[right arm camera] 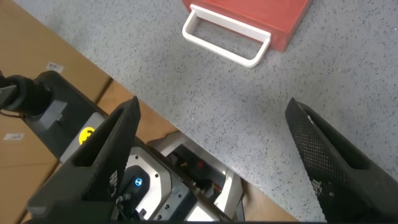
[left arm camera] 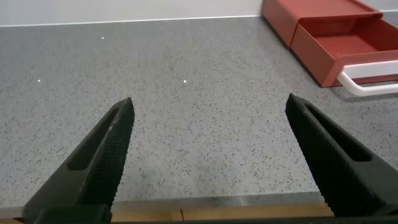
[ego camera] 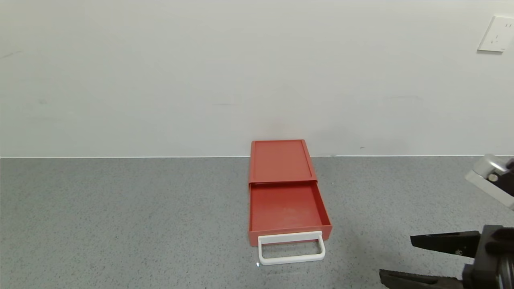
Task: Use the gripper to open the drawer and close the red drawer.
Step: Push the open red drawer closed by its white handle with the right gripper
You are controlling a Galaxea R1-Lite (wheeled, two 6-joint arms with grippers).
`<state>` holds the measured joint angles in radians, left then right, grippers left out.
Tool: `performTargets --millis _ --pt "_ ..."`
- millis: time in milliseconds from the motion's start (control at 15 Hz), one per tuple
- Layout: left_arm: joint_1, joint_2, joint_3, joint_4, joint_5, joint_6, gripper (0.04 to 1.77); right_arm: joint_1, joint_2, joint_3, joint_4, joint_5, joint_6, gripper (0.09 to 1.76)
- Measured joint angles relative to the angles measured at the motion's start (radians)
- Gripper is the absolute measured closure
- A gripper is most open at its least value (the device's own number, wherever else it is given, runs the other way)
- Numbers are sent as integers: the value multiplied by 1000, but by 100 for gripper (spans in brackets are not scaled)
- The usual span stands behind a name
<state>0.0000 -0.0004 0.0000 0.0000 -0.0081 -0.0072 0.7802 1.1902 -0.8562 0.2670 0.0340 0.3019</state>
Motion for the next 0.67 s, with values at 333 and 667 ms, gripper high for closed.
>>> performTargets --millis 333,667 --pt "0 0 0 0 -1 0 6 4 -54 26 -1 3 1 14" --pt "0 0 0 0 -1 0 6 5 -63 32 -1 4 1 14"
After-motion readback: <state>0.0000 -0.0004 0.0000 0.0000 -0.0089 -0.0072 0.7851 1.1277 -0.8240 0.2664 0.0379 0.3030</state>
